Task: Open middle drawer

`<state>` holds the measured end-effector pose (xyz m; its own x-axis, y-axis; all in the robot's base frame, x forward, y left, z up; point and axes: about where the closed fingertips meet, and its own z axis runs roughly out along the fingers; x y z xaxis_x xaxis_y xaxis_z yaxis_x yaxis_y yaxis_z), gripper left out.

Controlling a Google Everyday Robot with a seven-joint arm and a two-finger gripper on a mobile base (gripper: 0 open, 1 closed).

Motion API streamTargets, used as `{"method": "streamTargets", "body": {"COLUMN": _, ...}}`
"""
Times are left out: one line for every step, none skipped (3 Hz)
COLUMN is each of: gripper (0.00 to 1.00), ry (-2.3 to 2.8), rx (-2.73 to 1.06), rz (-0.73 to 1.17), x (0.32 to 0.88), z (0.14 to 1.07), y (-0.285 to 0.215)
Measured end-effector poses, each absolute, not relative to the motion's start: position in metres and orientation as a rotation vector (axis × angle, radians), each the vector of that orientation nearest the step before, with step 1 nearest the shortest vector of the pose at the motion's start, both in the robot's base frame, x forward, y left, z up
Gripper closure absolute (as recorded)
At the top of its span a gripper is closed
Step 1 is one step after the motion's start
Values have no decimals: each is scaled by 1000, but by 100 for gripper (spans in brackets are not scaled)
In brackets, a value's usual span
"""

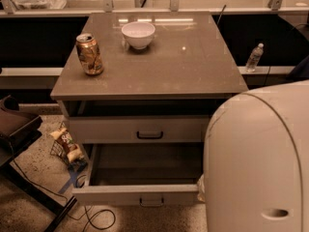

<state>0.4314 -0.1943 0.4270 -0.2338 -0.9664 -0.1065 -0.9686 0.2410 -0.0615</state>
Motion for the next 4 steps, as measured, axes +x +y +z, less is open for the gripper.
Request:
{"method": "streamTargets", "body": {"gripper": 100, "ry": 2376, "rx": -1864, "rz": 26, "x": 432, "z": 430, "y": -193}}
{"method": "streamTargets", "body": {"gripper": 100, "ry": 2376, "rx": -1864, "rz": 26, "x": 432, "z": 432, "y": -193}}
{"method": "streamTargets", "body": {"gripper": 100, "ry": 2380, "rx": -1955, "rz": 92, "x": 412, "z": 424, "y": -192}}
{"method": "streamTargets", "body": {"gripper": 85, "ry": 2380, "rx": -1955, "rz": 92, "x": 412, "z": 429, "y": -192}}
